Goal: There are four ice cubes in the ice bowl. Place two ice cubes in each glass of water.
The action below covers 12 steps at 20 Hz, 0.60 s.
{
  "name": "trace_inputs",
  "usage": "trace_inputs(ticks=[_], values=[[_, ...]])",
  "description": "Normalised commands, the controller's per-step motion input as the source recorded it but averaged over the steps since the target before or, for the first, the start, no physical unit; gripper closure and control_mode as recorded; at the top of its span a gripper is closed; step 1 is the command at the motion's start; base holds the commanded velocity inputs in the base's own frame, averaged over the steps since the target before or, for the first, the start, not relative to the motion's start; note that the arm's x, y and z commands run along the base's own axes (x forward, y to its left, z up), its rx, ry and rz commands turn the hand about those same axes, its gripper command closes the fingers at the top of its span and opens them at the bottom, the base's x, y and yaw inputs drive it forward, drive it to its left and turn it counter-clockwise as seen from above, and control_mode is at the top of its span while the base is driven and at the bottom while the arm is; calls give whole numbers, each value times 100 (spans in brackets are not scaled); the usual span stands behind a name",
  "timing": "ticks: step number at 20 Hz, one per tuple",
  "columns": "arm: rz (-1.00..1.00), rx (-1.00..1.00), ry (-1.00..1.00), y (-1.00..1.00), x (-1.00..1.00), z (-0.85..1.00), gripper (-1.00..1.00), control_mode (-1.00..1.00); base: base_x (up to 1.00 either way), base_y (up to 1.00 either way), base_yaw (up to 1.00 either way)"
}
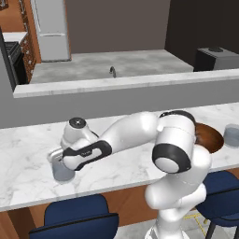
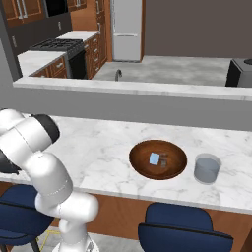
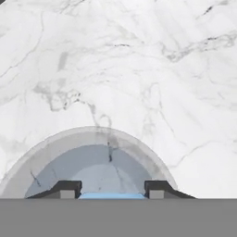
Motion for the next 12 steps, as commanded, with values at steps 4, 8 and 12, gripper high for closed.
trace_inputs(ticks=[4, 8, 12], values=[[0, 3, 0, 34, 53, -8, 100, -100, 0, 0, 0], [0, 0, 0, 38, 30, 0, -100, -100, 0, 0, 0], [0, 0, 0, 26, -16, 0, -100, -100, 0, 0, 0]])
